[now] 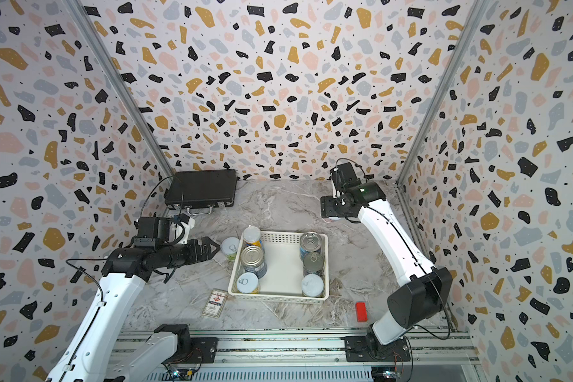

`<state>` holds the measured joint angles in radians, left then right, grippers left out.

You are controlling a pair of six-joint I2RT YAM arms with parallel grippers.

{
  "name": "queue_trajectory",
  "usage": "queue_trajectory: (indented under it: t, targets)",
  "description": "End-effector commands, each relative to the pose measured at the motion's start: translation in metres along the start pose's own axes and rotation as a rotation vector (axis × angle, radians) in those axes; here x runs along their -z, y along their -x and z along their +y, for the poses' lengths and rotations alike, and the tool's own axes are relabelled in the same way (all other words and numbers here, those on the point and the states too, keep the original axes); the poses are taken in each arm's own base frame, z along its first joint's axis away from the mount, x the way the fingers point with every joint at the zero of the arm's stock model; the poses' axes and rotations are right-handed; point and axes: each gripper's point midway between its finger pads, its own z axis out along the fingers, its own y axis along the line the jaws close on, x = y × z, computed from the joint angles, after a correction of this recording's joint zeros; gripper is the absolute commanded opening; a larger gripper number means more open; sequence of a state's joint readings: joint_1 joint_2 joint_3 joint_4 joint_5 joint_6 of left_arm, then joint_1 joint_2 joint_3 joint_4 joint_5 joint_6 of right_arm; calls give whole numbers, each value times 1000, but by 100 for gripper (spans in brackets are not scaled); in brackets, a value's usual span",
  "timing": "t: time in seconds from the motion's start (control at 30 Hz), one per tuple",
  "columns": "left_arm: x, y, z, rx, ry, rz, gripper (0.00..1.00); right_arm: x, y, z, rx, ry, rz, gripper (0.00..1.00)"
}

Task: Put the canned food in the basket
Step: Place the canned food in the basket.

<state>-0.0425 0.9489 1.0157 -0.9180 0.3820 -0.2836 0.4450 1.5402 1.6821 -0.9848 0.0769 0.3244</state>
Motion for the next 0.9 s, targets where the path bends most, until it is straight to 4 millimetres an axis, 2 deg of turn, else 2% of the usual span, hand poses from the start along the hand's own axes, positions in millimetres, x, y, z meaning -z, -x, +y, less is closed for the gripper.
queue_trajectory:
  t: [0.0,0.17,0.3,0.6,0.73,0.87]
  targets:
    - [-3,0,0,-9,2,-3,100,25,8,23,54,44,-89,37]
    - [-3,0,0,-10,2,-1,100,35,-12,69,190,129,-82,37]
    - [-3,1,0,-9,2,-3,100,39,-32,95,282,171,-70,37]
    - [-3,0,0,-9,3,0,100,41,-79,122,417,223,-35,37]
    - [-3,0,1,-8,6,0,100,37,-95,123,468,190,-18,37]
    - [-2,0,1,-10,8,-5,100,31,-111,135,489,235,4,37]
